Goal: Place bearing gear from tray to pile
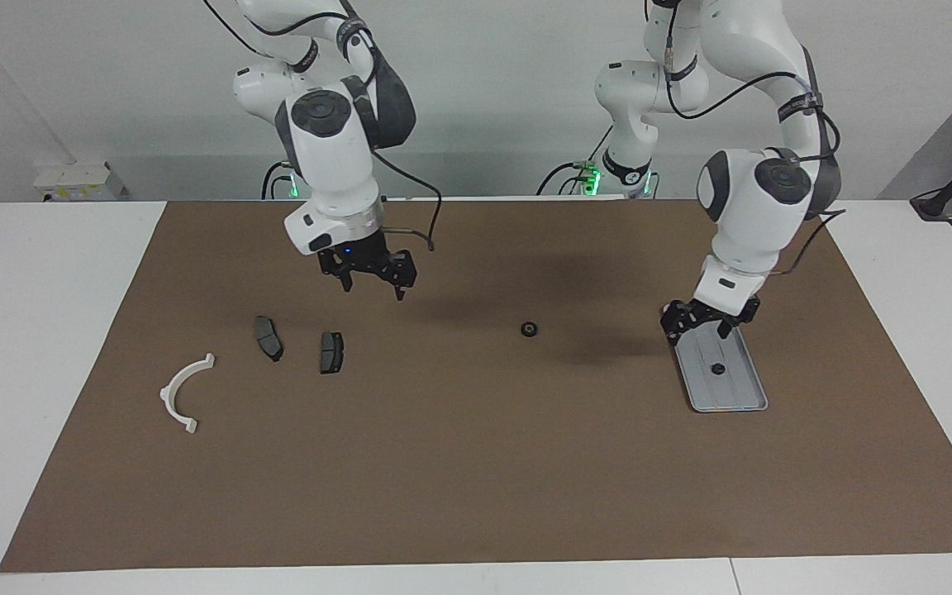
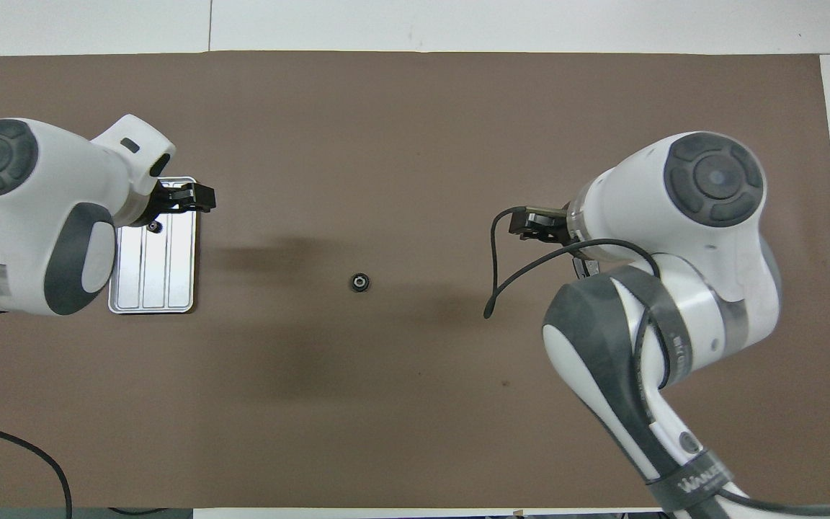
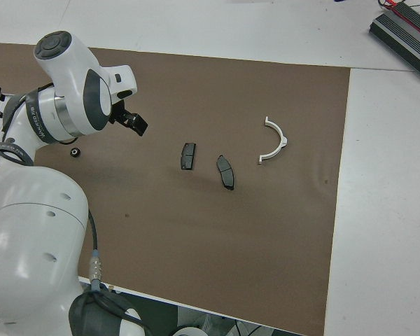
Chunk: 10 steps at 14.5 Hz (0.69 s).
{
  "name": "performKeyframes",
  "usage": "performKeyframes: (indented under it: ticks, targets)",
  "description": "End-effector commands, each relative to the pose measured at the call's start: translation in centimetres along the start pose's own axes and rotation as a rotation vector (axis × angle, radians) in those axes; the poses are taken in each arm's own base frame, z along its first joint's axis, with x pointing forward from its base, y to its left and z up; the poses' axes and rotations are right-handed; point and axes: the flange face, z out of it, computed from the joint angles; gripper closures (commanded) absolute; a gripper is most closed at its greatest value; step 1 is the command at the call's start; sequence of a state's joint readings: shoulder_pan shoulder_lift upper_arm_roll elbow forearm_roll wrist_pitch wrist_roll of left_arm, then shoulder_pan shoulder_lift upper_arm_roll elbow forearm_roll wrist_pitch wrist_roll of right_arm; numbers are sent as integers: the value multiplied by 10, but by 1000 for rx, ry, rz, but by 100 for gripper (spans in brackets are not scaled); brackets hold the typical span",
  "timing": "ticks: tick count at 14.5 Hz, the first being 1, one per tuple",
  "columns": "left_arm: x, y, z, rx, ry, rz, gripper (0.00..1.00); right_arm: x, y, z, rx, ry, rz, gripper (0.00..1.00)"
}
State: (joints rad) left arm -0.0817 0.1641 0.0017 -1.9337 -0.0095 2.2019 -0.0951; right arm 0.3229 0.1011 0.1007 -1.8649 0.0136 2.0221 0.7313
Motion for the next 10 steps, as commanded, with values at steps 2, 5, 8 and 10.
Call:
performKeyframes:
  ticks: [2,5,8,10]
  targets:
    - [7,-38,12,-18,3,52,0,-17,-62,13,36,-9,108,0]
    - [9,-44,33,-17,-5,47,0,-39,-116,25,42,-8,178,0]
    - [12,-45,52,-17,-3,43,0,-47,-141,45,29,-13,183,0]
    - [9,-47,65,-16,3,39,0,-57,-163,62,-1,-9,191,0]
